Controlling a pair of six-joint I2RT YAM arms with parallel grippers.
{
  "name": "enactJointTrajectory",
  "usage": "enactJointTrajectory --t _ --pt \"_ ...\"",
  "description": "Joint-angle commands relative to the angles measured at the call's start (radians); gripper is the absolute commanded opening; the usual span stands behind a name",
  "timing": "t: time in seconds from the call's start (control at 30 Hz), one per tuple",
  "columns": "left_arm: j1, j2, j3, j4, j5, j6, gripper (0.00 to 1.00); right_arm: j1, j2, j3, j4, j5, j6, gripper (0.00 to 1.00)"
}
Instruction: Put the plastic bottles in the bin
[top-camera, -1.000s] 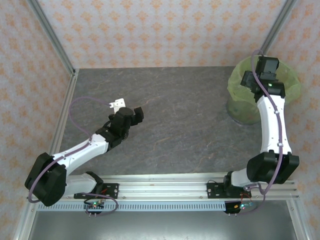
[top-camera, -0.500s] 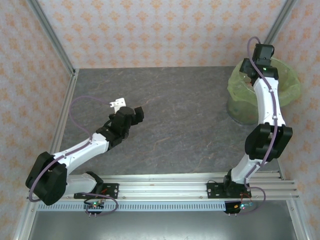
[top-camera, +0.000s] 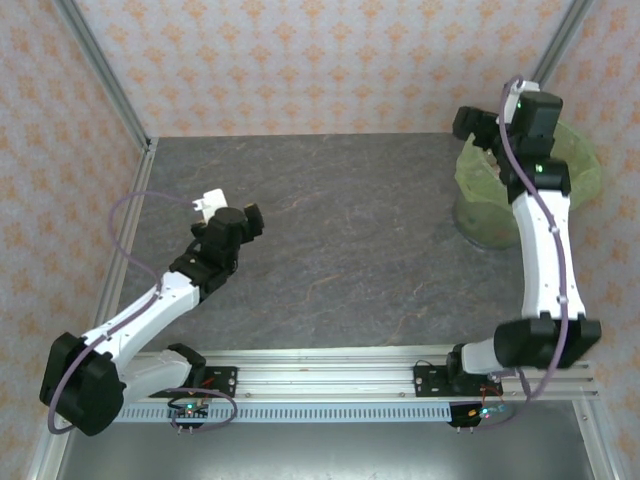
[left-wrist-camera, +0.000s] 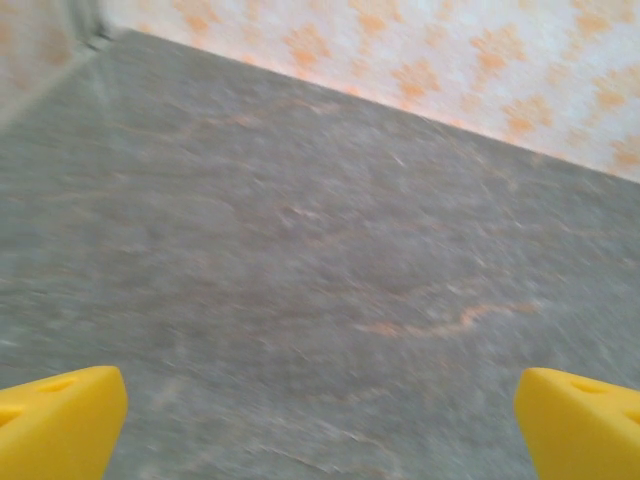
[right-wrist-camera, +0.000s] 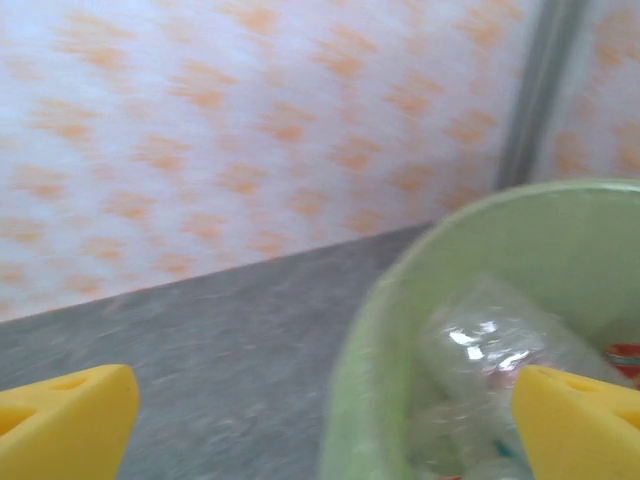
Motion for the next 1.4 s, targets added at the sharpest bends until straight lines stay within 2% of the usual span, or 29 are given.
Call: enactJointTrajectory --t 0.0,0.2,0.37,0.5,0.6,0.7,0.8,0.87,0.97,1.03,1.1,1.2,1.3,1.37 --pt "0.074 -0.044 0.039 -0.083 -0.122 0.085 1.0 0.002 -0.09 -0.174 0.188 -0.187 0.023 0.99" --pt "0.207 -0.075 0.019 -0.066 -0.229 0.148 1.0 0.009 -0.216 -0.508 0.444 -0.286 0.016 0.99" --pt "0.319 -0.073 -0.029 -0.025 -0.228 0.147 1.0 0.023 -0.232 -0.663 0.474 -0.422 -0.124 0.99" --pt "0.378 -0.065 -0.086 0.053 -0.175 0.169 1.0 0.054 -0.192 -0.704 0.461 -0.379 -0.199 0.99" --pt "0.41 -0.027 -0.139 0.162 -0.064 0.22 1.0 0.062 -0.108 -0.73 0.493 -0.256 -0.195 0.99" --pt "0.414 0.052 -0.175 0.258 -0.021 0.257 1.0 0.062 -0.018 -0.781 0.553 -0.122 -0.167 0.99" --pt "0.415 0.12 -0.221 0.387 0.008 0.281 1.0 0.063 0.038 -0.84 0.64 -0.075 -0.147 0.99" --pt "0.416 0.169 -0.225 0.435 0.026 0.298 1.0 0.063 0.055 -0.878 0.7 -0.075 -0.141 0.99" --pt "0.417 0.248 -0.235 0.541 0.125 0.366 1.0 0.062 0.08 -0.92 0.763 -0.065 -0.133 0.99" --pt "0.422 0.274 -0.213 0.547 0.199 0.38 1.0 0.062 0.098 -0.928 0.775 -0.059 -0.124 0.99" --pt "0.426 0.312 -0.223 0.631 0.288 0.381 1.0 0.063 0.116 -0.951 0.829 -0.059 -0.112 0.99" --pt "0.424 0.348 -0.208 0.635 0.356 0.409 1.0 0.062 0.147 -0.995 0.955 -0.063 -0.094 0.99" --pt "0.411 0.348 -0.271 0.748 0.352 0.426 1.0 0.062 0.153 -1.018 0.995 -0.042 -0.083 0.99" --pt "0.396 0.422 -0.354 0.979 0.292 0.426 1.0 0.063 0.133 -1.055 1.037 -0.038 -0.081 0.99"
